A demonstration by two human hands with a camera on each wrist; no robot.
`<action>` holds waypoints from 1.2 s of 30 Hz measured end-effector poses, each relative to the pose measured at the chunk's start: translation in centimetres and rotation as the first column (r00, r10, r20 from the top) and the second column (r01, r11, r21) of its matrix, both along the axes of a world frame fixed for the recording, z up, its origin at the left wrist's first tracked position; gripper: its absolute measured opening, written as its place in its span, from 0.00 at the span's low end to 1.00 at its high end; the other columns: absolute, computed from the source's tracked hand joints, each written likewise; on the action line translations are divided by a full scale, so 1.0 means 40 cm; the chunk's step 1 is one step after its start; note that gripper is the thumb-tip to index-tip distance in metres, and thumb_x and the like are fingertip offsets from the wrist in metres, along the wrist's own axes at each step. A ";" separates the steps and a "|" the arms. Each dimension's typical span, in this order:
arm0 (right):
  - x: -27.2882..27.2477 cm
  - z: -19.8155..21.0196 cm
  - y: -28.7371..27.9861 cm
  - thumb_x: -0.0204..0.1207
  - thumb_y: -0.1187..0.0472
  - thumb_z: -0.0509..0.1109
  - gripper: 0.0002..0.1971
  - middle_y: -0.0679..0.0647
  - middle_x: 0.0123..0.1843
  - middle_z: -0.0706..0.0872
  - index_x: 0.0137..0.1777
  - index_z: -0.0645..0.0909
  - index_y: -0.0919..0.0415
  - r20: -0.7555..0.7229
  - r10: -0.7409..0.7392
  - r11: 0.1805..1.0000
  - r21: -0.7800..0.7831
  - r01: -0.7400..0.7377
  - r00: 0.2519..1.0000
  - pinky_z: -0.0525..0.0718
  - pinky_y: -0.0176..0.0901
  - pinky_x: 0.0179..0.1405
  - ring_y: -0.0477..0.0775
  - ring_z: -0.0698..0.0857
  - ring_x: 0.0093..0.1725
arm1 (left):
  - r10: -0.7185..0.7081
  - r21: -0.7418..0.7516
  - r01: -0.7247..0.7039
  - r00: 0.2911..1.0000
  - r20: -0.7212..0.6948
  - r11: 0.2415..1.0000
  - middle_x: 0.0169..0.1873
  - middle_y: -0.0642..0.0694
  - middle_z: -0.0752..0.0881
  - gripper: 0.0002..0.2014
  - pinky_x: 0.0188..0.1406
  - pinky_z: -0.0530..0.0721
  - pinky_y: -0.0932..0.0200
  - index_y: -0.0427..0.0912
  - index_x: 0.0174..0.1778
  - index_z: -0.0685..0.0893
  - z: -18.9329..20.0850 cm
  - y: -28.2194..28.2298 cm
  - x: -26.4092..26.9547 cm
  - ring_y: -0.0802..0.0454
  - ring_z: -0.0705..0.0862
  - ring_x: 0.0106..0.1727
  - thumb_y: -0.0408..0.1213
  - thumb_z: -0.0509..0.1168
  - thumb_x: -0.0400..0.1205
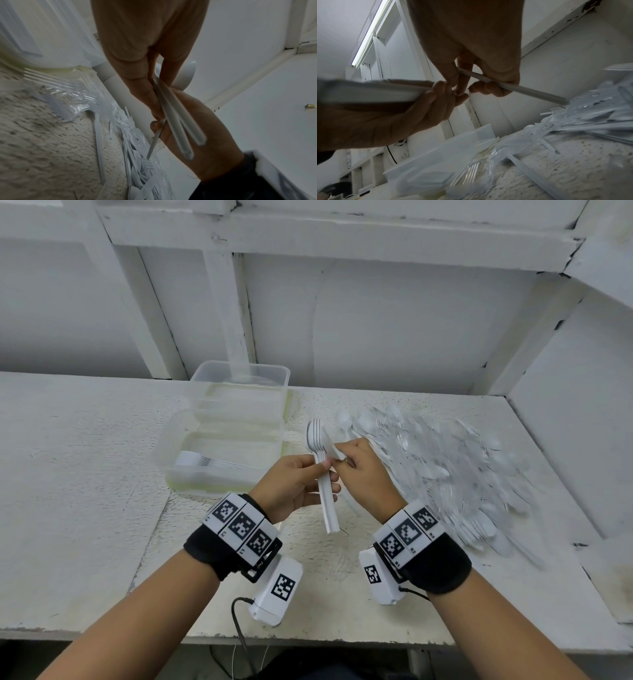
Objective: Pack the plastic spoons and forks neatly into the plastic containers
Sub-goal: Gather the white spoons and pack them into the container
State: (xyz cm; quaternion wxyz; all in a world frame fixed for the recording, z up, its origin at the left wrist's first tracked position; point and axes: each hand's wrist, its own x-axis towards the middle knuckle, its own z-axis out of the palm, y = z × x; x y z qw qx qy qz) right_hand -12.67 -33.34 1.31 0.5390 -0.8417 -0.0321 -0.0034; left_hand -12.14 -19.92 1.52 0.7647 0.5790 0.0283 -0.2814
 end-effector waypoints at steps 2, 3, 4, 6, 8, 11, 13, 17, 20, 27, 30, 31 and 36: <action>0.001 0.006 -0.002 0.83 0.63 0.59 0.09 0.48 0.45 0.77 0.53 0.81 0.57 -0.007 0.013 0.996 -0.084 -0.014 1.000 0.74 0.30 0.41 0.37 0.79 0.42 | 0.018 -0.001 -0.018 1.000 -0.016 1.000 0.33 0.42 0.84 0.07 0.39 0.89 0.56 0.30 0.50 0.80 -0.006 0.002 0.002 0.51 0.87 0.32 0.30 0.60 0.84; 0.004 0.005 -0.004 0.84 0.63 0.56 0.10 0.49 0.46 0.80 0.57 0.78 0.57 -0.007 -0.006 0.995 -0.099 0.005 1.000 0.75 0.36 0.41 0.42 0.79 0.43 | 0.033 -0.001 -0.033 0.999 -0.018 0.999 0.34 0.41 0.85 0.06 0.40 0.89 0.57 0.30 0.50 0.80 -0.009 0.003 0.003 0.51 0.87 0.32 0.30 0.61 0.83; 0.005 0.005 -0.005 0.84 0.63 0.55 0.10 0.49 0.46 0.80 0.62 0.72 0.56 -0.017 -0.035 0.996 -0.086 0.033 0.999 0.75 0.38 0.40 0.46 0.79 0.43 | 0.049 0.001 -0.049 0.999 -0.018 0.999 0.35 0.41 0.85 0.06 0.40 0.89 0.57 0.31 0.48 0.81 -0.011 0.004 0.003 0.51 0.88 0.33 0.30 0.61 0.83; 0.009 0.004 -0.008 0.84 0.62 0.53 0.09 0.48 0.46 0.76 0.61 0.60 0.53 -0.049 -0.075 0.997 -0.025 0.074 0.996 0.73 0.33 0.37 0.46 0.77 0.42 | 0.082 0.010 -0.082 0.997 -0.014 0.997 0.39 0.39 0.87 0.05 0.41 0.89 0.59 0.33 0.45 0.81 -0.015 0.004 0.003 0.51 0.89 0.36 0.31 0.63 0.82; 0.013 0.003 -0.005 0.85 0.63 0.53 0.06 0.50 0.48 0.73 0.57 0.60 0.53 -0.023 -0.069 0.997 -0.018 0.068 0.997 0.71 0.27 0.34 0.44 0.74 0.41 | 0.110 0.013 -0.109 0.994 -0.010 0.994 0.42 0.37 0.88 0.04 0.38 0.89 0.61 0.34 0.43 0.82 -0.017 0.003 0.003 0.51 0.90 0.38 0.31 0.64 0.82; 0.019 -0.003 0.005 0.84 0.62 0.56 0.04 0.49 0.38 0.74 0.48 0.70 0.60 0.082 -0.090 0.992 -0.085 0.097 0.993 0.71 0.24 0.30 0.44 0.72 0.35 | 0.129 0.000 -0.129 0.992 -0.008 0.992 0.43 0.37 0.88 0.04 0.37 0.88 0.62 0.33 0.44 0.82 -0.020 0.001 0.005 0.51 0.90 0.40 0.31 0.64 0.81; 0.023 -0.012 0.012 0.82 0.61 0.62 0.06 0.49 0.36 0.76 0.42 0.74 0.59 0.108 -0.116 0.988 -0.088 0.126 0.987 0.72 0.26 0.33 0.44 0.75 0.36 | 0.132 -0.001 -0.132 0.991 0.001 0.991 0.42 0.39 0.89 0.06 0.36 0.88 0.62 0.30 0.48 0.80 -0.020 0.001 0.007 0.52 0.90 0.41 0.30 0.64 0.81; 0.033 -0.013 0.027 0.80 0.60 0.65 0.04 0.52 0.52 0.77 0.46 0.81 0.56 0.061 -0.136 0.990 -0.026 0.138 0.989 0.77 0.34 0.53 0.48 0.79 0.53 | 0.112 0.011 -0.112 0.993 0.025 0.994 0.35 0.42 0.88 0.07 0.34 0.87 0.63 0.32 0.38 0.80 -0.016 0.000 0.003 0.54 0.90 0.36 0.29 0.62 0.82; 0.027 0.007 0.042 0.85 0.54 0.56 0.15 0.44 0.51 0.77 0.52 0.81 0.62 -0.045 -0.168 0.973 0.154 0.173 0.985 0.81 0.40 0.57 0.45 0.80 0.54 | 0.112 -0.020 -0.112 0.994 0.009 0.993 0.33 0.43 0.89 0.12 0.33 0.88 0.62 0.37 0.31 0.80 -0.008 0.001 0.001 0.53 0.90 0.35 0.29 0.63 0.82; 0.019 0.001 0.046 0.85 0.44 0.44 0.28 0.50 0.69 0.75 0.59 0.85 0.54 -0.172 0.014 0.942 0.333 0.044 0.985 0.76 0.27 0.58 0.43 0.77 0.64 | 0.103 -0.054 -0.108 0.992 -0.078 0.993 0.37 0.43 0.91 0.06 0.41 0.89 0.60 0.32 0.48 0.83 -0.008 0.018 0.008 0.52 0.90 0.37 0.31 0.64 0.81; 0.019 0.017 0.045 0.86 0.51 0.52 0.19 0.50 0.67 0.72 0.67 0.79 0.54 -0.113 0.024 0.991 0.137 -0.009 0.993 0.74 0.19 0.50 0.41 0.76 0.62 | 0.170 -0.068 -0.176 0.982 -0.079 0.982 0.39 0.42 0.91 0.06 0.41 0.89 0.60 0.33 0.50 0.83 -0.008 0.029 0.015 0.51 0.90 0.39 0.32 0.65 0.81; 0.017 0.015 0.044 0.85 0.53 0.55 0.17 0.52 0.67 0.73 0.68 0.77 0.53 -0.047 0.016 1.000 0.022 -0.015 0.999 0.73 0.22 0.52 0.41 0.76 0.59 | 0.211 -0.071 -0.216 0.975 -0.076 0.974 0.41 0.41 0.90 0.06 0.42 0.89 0.60 0.34 0.49 0.83 -0.009 0.033 0.018 0.50 0.89 0.40 0.32 0.65 0.80; -0.013 -0.005 0.066 0.81 0.53 0.64 0.21 0.53 0.61 0.75 0.72 0.68 0.57 0.076 0.130 0.926 -0.365 -0.093 0.989 0.73 0.34 0.49 0.47 0.77 0.54 | 0.381 -0.125 -0.395 0.916 -0.125 0.910 0.34 0.44 0.89 0.06 0.35 0.89 0.62 0.36 0.39 0.83 -0.013 0.046 0.027 0.53 0.88 0.33 0.33 0.65 0.81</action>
